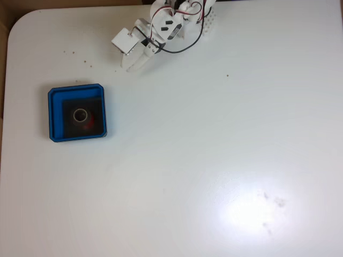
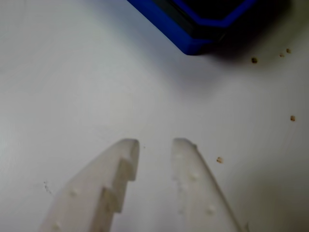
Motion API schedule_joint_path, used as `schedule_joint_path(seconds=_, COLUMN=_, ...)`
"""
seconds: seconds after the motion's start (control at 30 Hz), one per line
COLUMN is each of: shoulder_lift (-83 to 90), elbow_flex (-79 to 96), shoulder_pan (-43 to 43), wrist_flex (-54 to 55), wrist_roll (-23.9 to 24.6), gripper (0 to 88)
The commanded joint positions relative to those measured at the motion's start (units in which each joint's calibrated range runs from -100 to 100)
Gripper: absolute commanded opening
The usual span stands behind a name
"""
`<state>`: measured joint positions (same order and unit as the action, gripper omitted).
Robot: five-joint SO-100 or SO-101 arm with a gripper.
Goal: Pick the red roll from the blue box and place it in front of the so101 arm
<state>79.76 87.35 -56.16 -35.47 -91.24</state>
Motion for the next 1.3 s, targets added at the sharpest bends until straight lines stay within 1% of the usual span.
schedule_joint_path(seconds=0.0, shoulder_lift=-15.8, elbow_flex=-16.0, shoulder_pan=-0.7, wrist_flex=1.3, wrist_roll=0.3, gripper=0.5)
schedule_joint_path(seconds=0.13, shoulder_lift=-25.2, elbow_flex=-28.7, shoulder_pan=-0.9, wrist_flex=1.1, wrist_roll=0.3, gripper=0.5)
schedule_joint_path(seconds=0.33, shoulder_lift=-30.1, elbow_flex=-37.3, shoulder_pan=-0.6, wrist_flex=0.6, wrist_roll=-0.3, gripper=0.5)
schedule_joint_path(seconds=0.7, shoulder_lift=-64.5, elbow_flex=-66.1, shoulder_pan=-1.1, wrist_flex=0.0, wrist_roll=-0.4, gripper=0.5)
schedule_joint_path(seconds=0.83, shoulder_lift=-74.1, elbow_flex=-78.0, shoulder_pan=-1.2, wrist_flex=-6.7, wrist_roll=-0.1, gripper=0.5)
schedule_joint_path(seconds=0.97, shoulder_lift=-83.8, elbow_flex=-94.4, shoulder_pan=-2.5, wrist_flex=-20.3, wrist_roll=0.2, gripper=0.5)
schedule_joint_path(seconds=1.03, shoulder_lift=-88.4, elbow_flex=-102.9, shoulder_pan=-3.1, wrist_flex=-25.4, wrist_roll=0.3, gripper=0.5)
schedule_joint_path(seconds=1.13, shoulder_lift=-94.6, elbow_flex=-111.5, shoulder_pan=-4.5, wrist_flex=-27.6, wrist_roll=0.3, gripper=0.5)
schedule_joint_path(seconds=1.27, shoulder_lift=-97.4, elbow_flex=-112.2, shoulder_pan=-5.5, wrist_flex=-27.6, wrist_roll=0.3, gripper=0.5)
